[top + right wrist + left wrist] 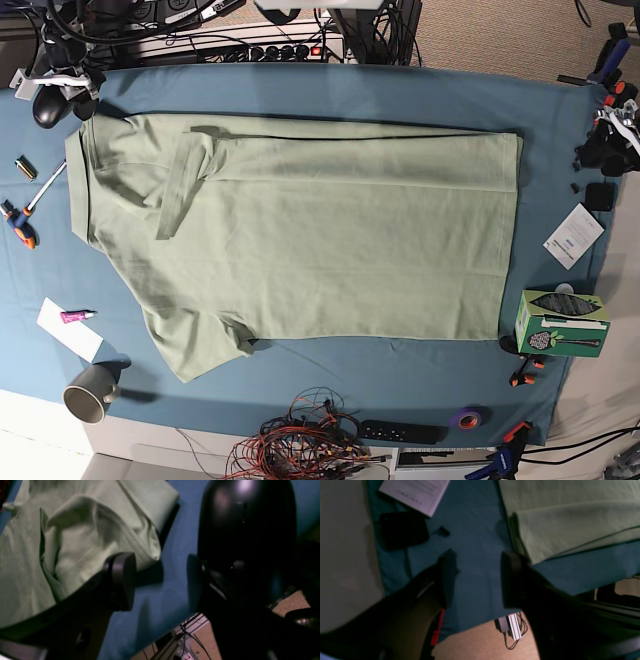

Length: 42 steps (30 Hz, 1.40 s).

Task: Fold the T-shirt properly
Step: 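Open the right gripper and raise it away from the sleeve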

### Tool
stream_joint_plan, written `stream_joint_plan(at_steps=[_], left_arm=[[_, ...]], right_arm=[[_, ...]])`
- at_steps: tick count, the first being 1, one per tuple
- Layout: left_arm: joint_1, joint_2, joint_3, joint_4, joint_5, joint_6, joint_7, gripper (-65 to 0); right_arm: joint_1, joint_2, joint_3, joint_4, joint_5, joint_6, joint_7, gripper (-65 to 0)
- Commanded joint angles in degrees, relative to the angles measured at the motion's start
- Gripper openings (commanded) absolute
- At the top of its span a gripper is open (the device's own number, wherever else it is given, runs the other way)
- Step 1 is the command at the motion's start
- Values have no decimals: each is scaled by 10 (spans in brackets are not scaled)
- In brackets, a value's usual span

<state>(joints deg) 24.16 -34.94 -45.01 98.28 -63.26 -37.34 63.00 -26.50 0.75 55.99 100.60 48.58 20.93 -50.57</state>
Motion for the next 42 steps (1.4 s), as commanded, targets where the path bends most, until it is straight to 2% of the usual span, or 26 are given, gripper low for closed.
stream_joint_plan(at_steps=[1, 10, 20, 26, 31, 35, 38, 42], left_arm=[[-1, -14, -5, 8, -11, -2, -9, -354], [-1, -14, -5, 8, -11, -2, -9, -354], [-1, -14, -5, 8, -11, -2, -9, -354], [-1, -14, -5, 8, -11, -2, -9, -354], [-1, -14, -5, 8, -11, -2, -9, -354], [-1, -14, -5, 8, -11, -2, -9, -354], [-1, -14, -5, 8, -11, -2, -9, -354], [-1, -14, -5, 8, -11, -2, -10, -354]], right_arm=[[2, 7, 3, 10, 13, 4, 17, -327], [37, 7, 2, 10, -10, 4, 22, -327], [38, 7, -56, 10, -40, 2, 40, -327], [38, 7, -61, 10, -50, 2, 42, -327], [36, 7, -61, 10, -69, -29, 38, -327], [37, 7, -61, 10, -80, -32, 41, -327], [37, 7, -61, 10, -99, -58, 47, -327], [37, 7, -61, 10, -100, -58, 50, -327]])
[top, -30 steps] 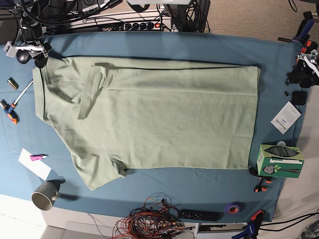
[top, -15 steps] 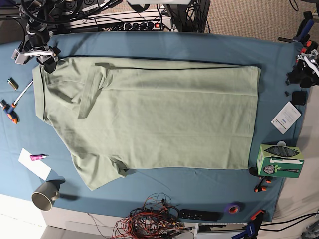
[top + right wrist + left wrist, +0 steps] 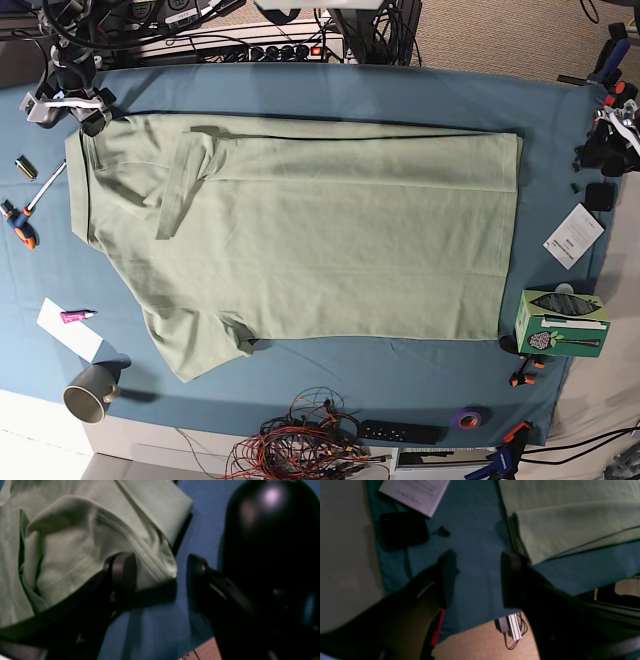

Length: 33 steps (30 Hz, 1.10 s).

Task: Fold the T-shirt properly
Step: 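Open the right gripper and raise it away from the sleeve, then grasp the shirt's folded edge at both ends with both grippers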

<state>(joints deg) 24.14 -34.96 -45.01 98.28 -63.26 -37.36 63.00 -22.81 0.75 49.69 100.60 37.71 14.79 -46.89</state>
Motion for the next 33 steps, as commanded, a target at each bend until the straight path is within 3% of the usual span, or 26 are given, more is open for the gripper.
stream_joint_plan(at_steps=[1, 11, 13, 17, 20, 26, 33], left_arm=[[-1, -14, -5, 8, -11, -2, -10, -354], [-2, -14, -5, 8, -11, -2, -11, -354], [-2, -14, -5, 8, -11, -1, -11, -354], [-2, -14, -5, 8, -11, -1, -11, -354], [-2, -14, -5, 8, -11, 22, -8, -354], [0, -7, 3, 8, -11, 52, -12, -312], [-6, 8, 106, 8, 8, 61, -22, -313]], right_arm=[[0, 7, 1, 10, 9, 3, 14, -327], [0, 7, -55, 10, -3, 4, 20, -339], [0, 7, -57, 10, -3, 4, 20, -395], [0, 7, -57, 10, -13, 27, 21, -568], [0, 7, -57, 10, -13, 40, 21, -650], [3, 7, -58, 10, -11, 54, 21, -650], [11, 7, -58, 10, -11, 61, 21, -650]])
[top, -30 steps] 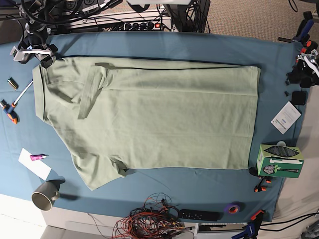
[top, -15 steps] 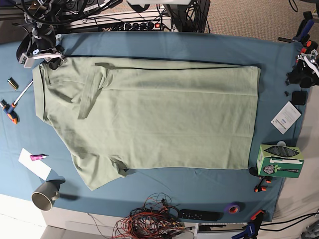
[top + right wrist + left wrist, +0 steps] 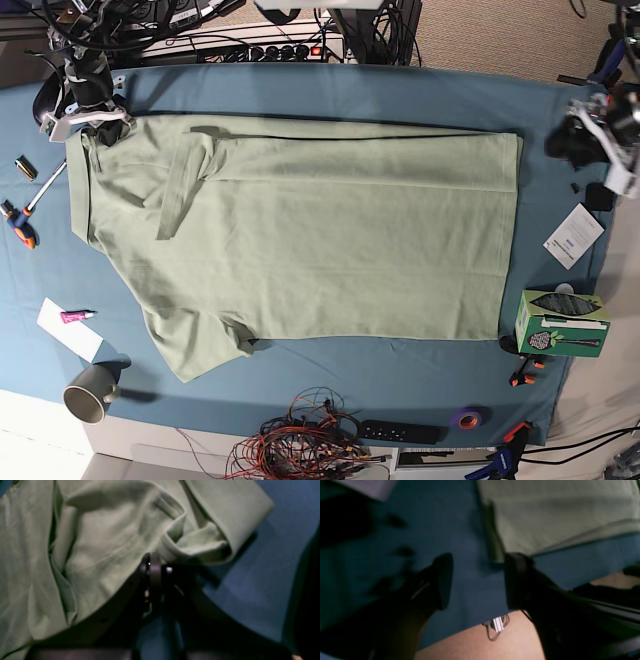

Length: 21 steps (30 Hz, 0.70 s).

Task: Fold the T-shirt properly
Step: 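Grasp the shirt's folded edge at both ends with both grippers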

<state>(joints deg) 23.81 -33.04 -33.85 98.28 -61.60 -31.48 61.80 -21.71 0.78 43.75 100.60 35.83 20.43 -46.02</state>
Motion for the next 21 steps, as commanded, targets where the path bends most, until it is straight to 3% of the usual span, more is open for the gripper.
stream_joint_plan(at_steps=[1, 7, 13, 21], left_arm=[[-6, -6, 10, 8, 0, 5, -14, -313], [-31, 26, 79, 8, 65, 34, -32, -312], [-40, 42, 89, 6, 123, 67, -49, -298], [-65, 41, 89, -82, 99, 65, -43, -298]], right_arm=[[0, 7, 2, 10, 7, 6, 12, -650], [0, 7, 2, 10, 7, 6, 12, -650], [0, 7, 2, 10, 7, 6, 11, -650], [0, 7, 2, 10, 7, 6, 11, -650]])
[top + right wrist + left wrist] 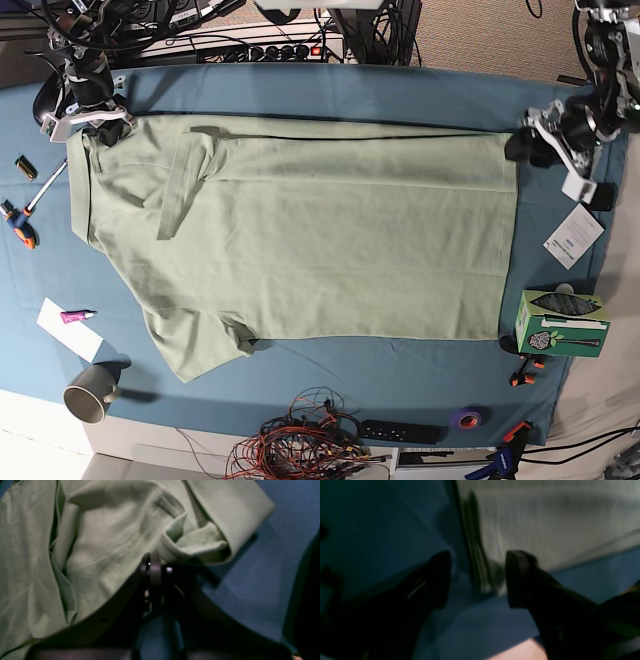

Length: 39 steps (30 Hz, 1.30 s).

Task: Fold the T-shirt properly
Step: 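Grasp the shirt's folded edge at both ends with both grippers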

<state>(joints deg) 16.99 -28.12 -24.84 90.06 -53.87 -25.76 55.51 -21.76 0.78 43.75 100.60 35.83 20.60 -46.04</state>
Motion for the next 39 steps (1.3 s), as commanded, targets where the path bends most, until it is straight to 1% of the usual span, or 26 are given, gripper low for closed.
stream_joint_plan(at_steps=[1, 5, 10, 16, 20, 22, 27, 28, 29, 30, 31, 32, 35, 36, 39], left_arm=[[-3, -8, -1, -16, 4, -1, 30, -298], [-19, -8, -1, -60, -67, -29, 67, -298], [-16, -8, -1, -66, -112, -51, 102, -298], [-14, -8, -1, -66, -120, -54, 108, -308], [-14, -8, -1, -66, -127, -59, 110, -374], [-14, -8, -1, -66, -127, -59, 112, -392], [-14, -8, -1, -66, -127, -59, 111, -395], [-14, -8, -1, -66, -127, -59, 111, -414], [-14, -8, -1, -66, -127, -59, 111, -453], [-14, -8, -1, -66, -127, -59, 111, -516], [-14, -8, -1, -66, -127, -58, 107, -604], [-14, -8, -1, -66, -127, -58, 102, -650], [-14, -8, -1, -66, -126, -59, 101, -650], [-14, -8, -1, -66, -126, -58, 102, -650], [-12, -12, -1, -66, -126, -59, 112, -650]], right_arm=[[0, 7, 2, 10, 7, 5, 11, -650], [0, 7, 2, 10, 7, 5, 10, -650], [0, 7, 2, 10, 7, 5, 10, -650], [0, 7, 2, 10, 7, 5, 10, -650], [0, 7, 2, 10, 7, 5, 9, -650], [0, 7, 2, 10, 7, 5, 8, -650], [0, 7, 2, 10, 7, 6, 8, -650], [0, 7, 2, 10, 7, 6, 8, -650], [0, 7, 2, 10, 7, 6, 8, -650], [0, 7, 2, 10, 7, 6, 7, -650], [0, 7, 2, 10, 7, 6, 5, -650], [0, 7, 2, 10, 8, 8, 0, -650], [-3, 7, 2, 10, 27, 51, -10, -650], [-3, 7, 2, 10, 34, 59, -13, -650], [-3, 7, 2, 10, 36, 60, -16, -650]])
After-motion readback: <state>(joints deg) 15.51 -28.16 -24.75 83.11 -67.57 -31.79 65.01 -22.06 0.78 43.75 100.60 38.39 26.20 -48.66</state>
